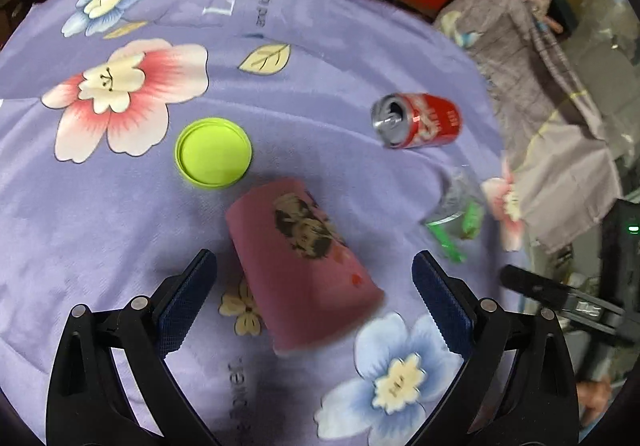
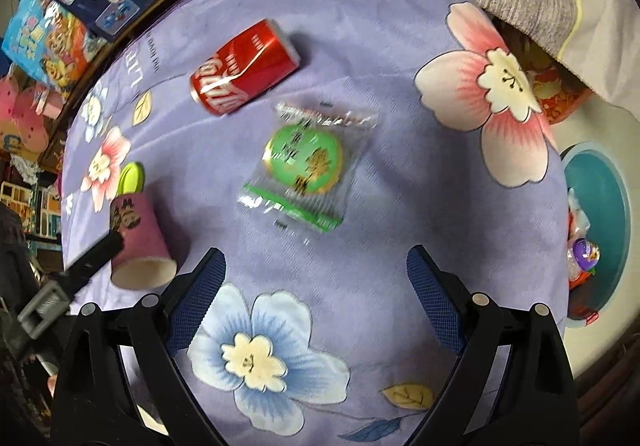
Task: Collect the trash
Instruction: 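Grasp the pink paper cup with the left tool while the right tool grasps the green-wrapped snack, then carry the pink cup and green snack over the teal bin with both tools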
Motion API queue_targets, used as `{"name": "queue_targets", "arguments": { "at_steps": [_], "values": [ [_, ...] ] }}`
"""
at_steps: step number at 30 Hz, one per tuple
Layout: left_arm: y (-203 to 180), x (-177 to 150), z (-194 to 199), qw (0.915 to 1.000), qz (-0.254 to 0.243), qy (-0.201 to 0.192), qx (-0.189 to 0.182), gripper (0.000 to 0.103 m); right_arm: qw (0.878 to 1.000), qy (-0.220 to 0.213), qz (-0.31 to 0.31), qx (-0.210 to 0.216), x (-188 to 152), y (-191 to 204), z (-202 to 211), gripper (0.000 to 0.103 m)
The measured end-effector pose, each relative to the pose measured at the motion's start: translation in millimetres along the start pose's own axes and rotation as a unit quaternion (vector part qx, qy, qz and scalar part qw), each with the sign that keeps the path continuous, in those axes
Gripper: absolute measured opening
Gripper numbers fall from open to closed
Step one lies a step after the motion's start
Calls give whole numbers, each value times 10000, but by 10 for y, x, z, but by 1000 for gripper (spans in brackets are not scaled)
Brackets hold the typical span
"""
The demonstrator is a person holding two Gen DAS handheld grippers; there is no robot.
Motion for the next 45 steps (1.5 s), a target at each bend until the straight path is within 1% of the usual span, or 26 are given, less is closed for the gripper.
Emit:
{"name": "queue_targets", "arguments": {
  "at_steps": [1,3,6,9,14,15,16,17,19,21,28,29,30,31,32,34,37,39,45],
  "values": [
    [-20,-2,-73,9999,-25,51,118,98,10000,-11,-37,4,34,-21,-19,88],
    [-7,-11,-180,9997,-33,139,199,98,9999,-25,-149,15,104,-77,-78,88],
    [54,-29,-296,9995,61,244,175,98,9996,-12,-279,55,224,-121,-215,88],
    [115,-47,-344,9992,131,260,272,98,9991,-57,-398,150,341,-120,-350,88],
    [120,-57,-350,9991,90,249,345,98,9997,-146,-188,23,422,-73,-516,87],
    [111,-55,-350,9990,62,234,379,98,9998,-160,-91,22,420,-54,-543,82],
    [99,-54,-354,9989,31,225,409,98,9999,-124,-18,34,411,-41,-568,66],
    [104,-50,-361,9988,14,229,421,98,9999,-97,12,52,403,-38,-580,64],
    [87,-42,-376,9987,-5,231,455,98,9997,-177,188,55,384,6,-548,59],
    [65,-33,-376,9985,-52,212,495,98,9992,-209,336,63,363,49,-500,58],
    [42,-69,-334,9979,-192,136,608,98,9987,-298,376,173,279,37,-320,58],
    [16,-77,-323,9976,-249,101,634,95,9986,-313,385,189,254,25,-287,58],
    [-11,-89,-307,9973,-317,56,652,90,9985,-326,384,208,227,9,-254,58],
    [-37,-100,-298,9971,-386,25,658,75,9985,-332,380,222,208,0,-234,58],
    [-80,-121,-286,9967,-497,12,648,67,9984,-340,377,239,182,-14,-207,58],
    [-141,-162,-250,9951,-658,-68,732,65,9983,-357,372,261,128,-46,-155,58],
    [-203,-200,-206,9945,-767,-83,706,65,9982,-397,326,319,53,-104,-70,58],
    [-266,-230,-166,9934,-844,-130,765,65,9980,-446,299,344,13,-151,9,58],
    [-533,-293,11,9911,-1083,-297,717,65,9966,-667,194,433,-73,-315,267,58]
  ]
}}
Point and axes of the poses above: each gripper's, at about its wrist camera, not at the fingertips, and z roughly against the way its jaws point, y to its left, x to its top, the point moved 3 cm from there along -z, roughly the way its jaws point, and after that the axes turned 15 degrees about x, right-handed, at the moved point
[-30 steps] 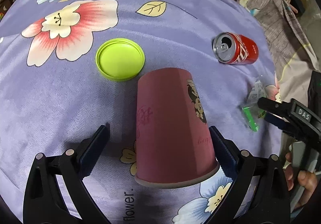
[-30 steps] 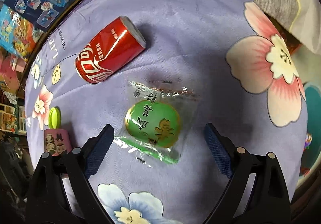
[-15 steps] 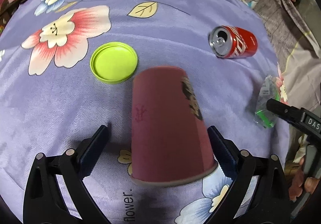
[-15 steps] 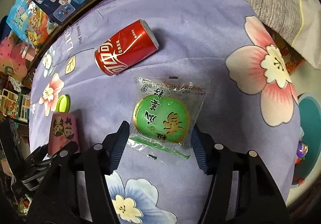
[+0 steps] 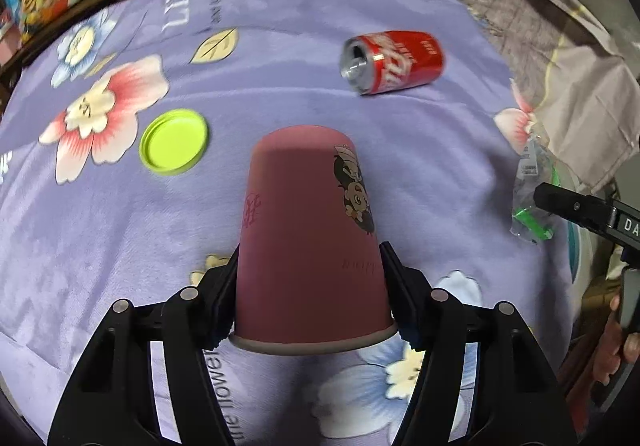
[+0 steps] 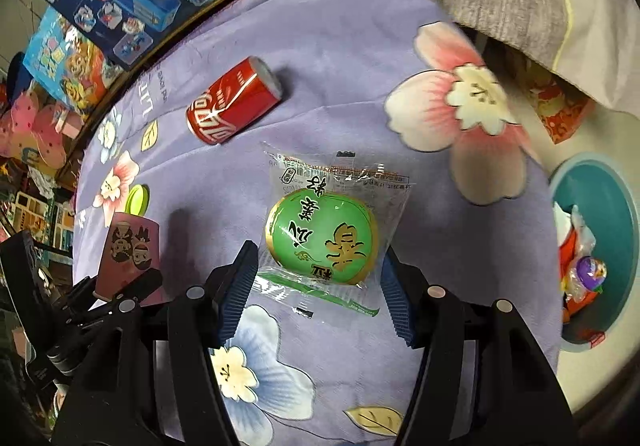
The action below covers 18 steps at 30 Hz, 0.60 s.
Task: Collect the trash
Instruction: 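Carry the pink cup and green snack over the teal bin with both tools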
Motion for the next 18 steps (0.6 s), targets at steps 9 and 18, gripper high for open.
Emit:
{"name": "queue_targets", "arguments": {
  "at_steps": [9,18],
  "values": [
    [-580,47,313,9971,-566,-300,-403,65,9979,-528,-376,16,-85,-479,594,58],
    [-1648,85,538,9845,-1522,-411,-772,65,9882,-1219,-915,-173,-230,-1252,1340,58]
  ]
}}
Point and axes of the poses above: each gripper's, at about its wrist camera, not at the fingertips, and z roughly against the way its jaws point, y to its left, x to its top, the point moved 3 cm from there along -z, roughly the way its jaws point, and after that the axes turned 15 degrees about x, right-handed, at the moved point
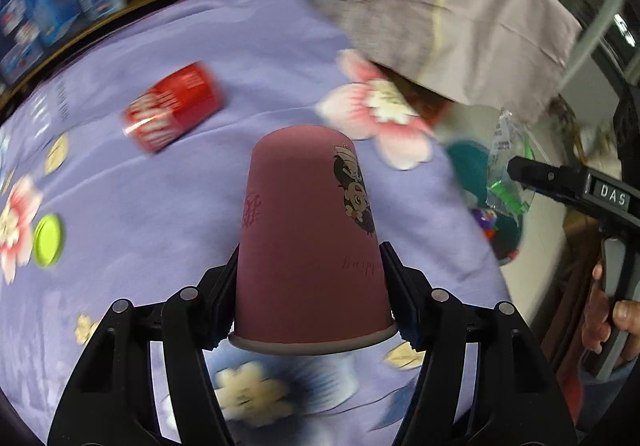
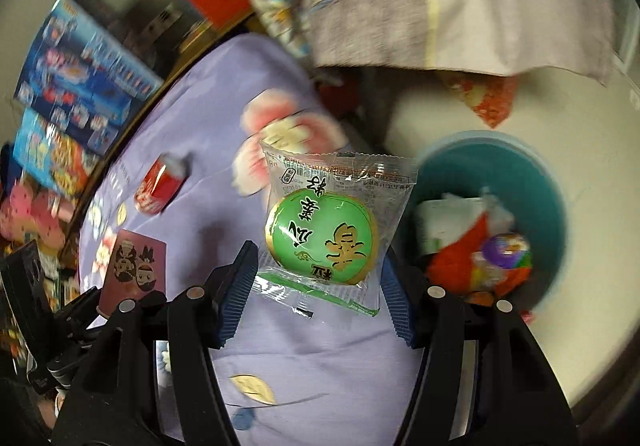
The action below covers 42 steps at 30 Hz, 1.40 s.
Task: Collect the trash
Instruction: 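Carry the pink cup and green snack over the teal bin with both tools, then open the left tool over the bin while the right tool releases the snack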
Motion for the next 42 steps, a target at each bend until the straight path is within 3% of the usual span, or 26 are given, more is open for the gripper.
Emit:
{"name": "queue_targets", "arguments": {
  "at_steps": [12,22,27,29,42],
  "values": [
    [-1403,386,-106,9929,-1088,23,-472,65,9936,-526,-931,-360,7,-1205,697,58],
    [-2175,489,-363,9861,-1541,231,-578,68,9900,-510,-1261,-370,-49,-1607,769,58],
    [-2339,496,-472,9847,-1608,360,-572,73,9895,-501,-1307,-368,-41,-1674,762,58],
    [-2354,496,-496,9853,-1596,357,-491,83,9895,-484,-1309,-367,-44,-1681,750,58],
    [-2073,366,-476,9875,-1413,457,-525,93,9902,-334,-1313,-349,-52,-1656,606,59]
  ]
}}
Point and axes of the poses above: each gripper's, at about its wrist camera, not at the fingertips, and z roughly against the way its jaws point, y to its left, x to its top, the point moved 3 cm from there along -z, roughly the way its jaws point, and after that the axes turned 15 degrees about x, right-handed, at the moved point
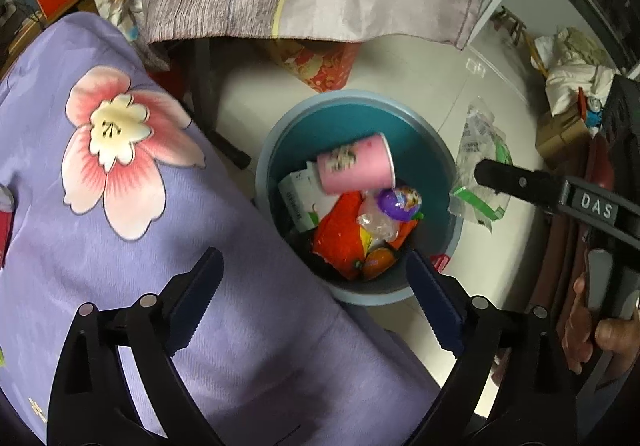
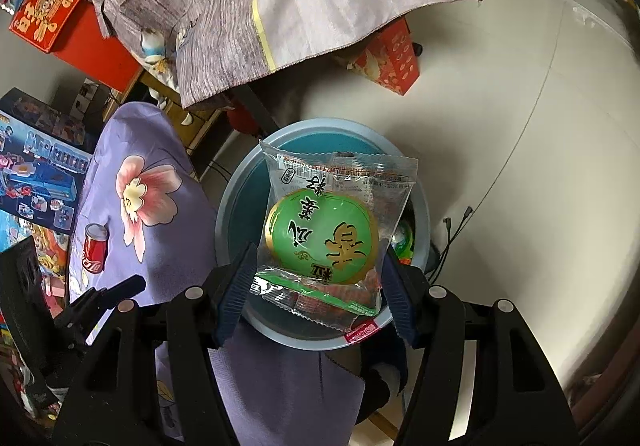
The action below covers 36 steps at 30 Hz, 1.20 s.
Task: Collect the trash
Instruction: 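Open the left tool over the bin while the right tool releases the snack, then move both tools back over the table toward the lid and red can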
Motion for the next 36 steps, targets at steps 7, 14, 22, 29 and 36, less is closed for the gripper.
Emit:
{"name": "queue_targets", "arguments": {
  "at_steps": [7,14,22,29,36],
  "values": [
    [78,-88,6,10000,87,16,-33,94,9997,216,105,84,-53,134,-137,73],
    [210,-185,20,9996,265,34,-70,96,9995,313,-64,26,-104,161,-178,82],
    [378,-309,85,9989,450,5,-131,97,9990,382,-20,-224,-232,285,-200,87],
    [579,-434,227,9981,581,-154,-112,98,9983,465,177,-317,-348,545,-244,88],
    [806,-590,374,9965,780,-298,-93,98,9963,571,545,-341,-489,869,-309,88]
  ]
}}
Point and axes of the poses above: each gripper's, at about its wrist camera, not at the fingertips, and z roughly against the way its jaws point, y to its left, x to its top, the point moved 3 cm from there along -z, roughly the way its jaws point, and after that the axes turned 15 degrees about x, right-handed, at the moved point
